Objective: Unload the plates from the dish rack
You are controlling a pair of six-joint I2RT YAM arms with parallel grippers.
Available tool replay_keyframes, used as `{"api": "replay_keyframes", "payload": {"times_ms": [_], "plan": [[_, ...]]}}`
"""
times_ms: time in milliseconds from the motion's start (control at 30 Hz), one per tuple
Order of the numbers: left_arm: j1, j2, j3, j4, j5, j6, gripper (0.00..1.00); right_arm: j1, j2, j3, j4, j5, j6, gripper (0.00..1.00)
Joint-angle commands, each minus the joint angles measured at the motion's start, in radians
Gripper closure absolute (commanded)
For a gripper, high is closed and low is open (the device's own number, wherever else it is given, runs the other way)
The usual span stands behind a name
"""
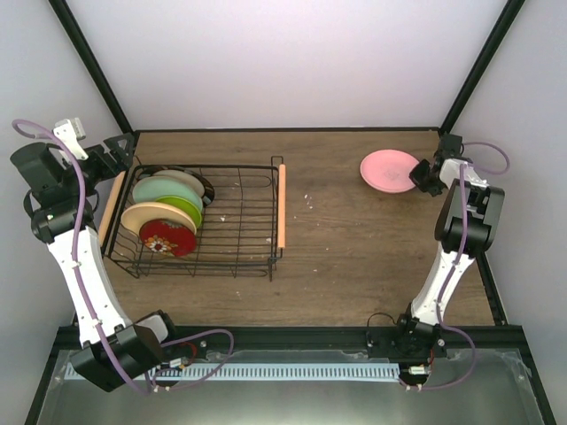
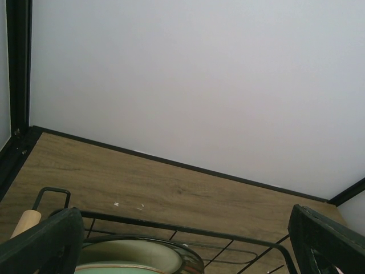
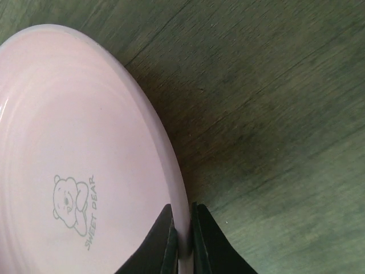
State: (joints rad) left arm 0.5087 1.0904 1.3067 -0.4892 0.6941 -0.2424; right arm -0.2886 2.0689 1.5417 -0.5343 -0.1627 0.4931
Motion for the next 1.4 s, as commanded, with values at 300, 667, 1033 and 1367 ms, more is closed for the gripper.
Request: {"api": "replay_keyframes", "payload": {"times_ms": [300,667,1033,1367], "plan": [[-0.001,-0.044,-0.032,0.001,-0.006,-0.001,0.00,-0.010,-0.049,0.054,-0.044,0.016,0.001,0.31],[-0.002,-0.038,-0.029,-0.017,-0.017,-0.002,0.00,0.215,-0.404,0.303,-0.004,-0.174,-0.239,0.24],[-0.002,0.022,0.005,-0.047,-0.043,-0.042,0.00,1.106,-0.400,0.188,0.270,-0.041,-0.699,0.47],[-0.002,0.026,-0.001,-0.093,-0.086,-0.030,0.00,1.404,-0.374,-0.055,0.500,0.097,-0.859,0.62]]}}
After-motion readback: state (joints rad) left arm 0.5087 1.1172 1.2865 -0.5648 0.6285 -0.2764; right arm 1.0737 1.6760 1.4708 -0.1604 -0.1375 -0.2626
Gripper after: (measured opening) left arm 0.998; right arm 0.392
